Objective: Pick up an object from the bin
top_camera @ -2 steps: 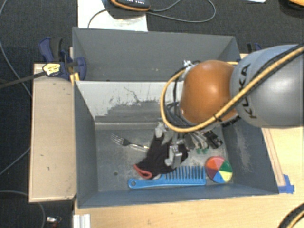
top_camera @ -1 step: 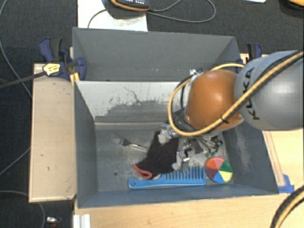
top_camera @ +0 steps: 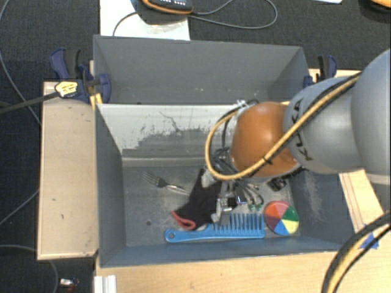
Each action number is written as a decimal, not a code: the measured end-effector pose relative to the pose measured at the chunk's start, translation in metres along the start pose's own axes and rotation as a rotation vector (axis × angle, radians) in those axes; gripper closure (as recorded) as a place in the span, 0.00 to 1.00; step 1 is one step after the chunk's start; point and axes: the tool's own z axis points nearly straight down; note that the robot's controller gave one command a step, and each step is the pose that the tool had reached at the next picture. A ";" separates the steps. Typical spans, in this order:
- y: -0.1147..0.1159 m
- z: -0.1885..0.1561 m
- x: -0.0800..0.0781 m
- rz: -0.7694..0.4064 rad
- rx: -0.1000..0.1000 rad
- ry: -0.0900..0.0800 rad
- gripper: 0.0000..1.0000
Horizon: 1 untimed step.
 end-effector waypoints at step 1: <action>-0.012 0.013 0.008 -0.057 0.002 0.001 1.00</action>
Offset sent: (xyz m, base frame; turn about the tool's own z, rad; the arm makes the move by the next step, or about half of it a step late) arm 0.0000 0.0000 0.0000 0.0000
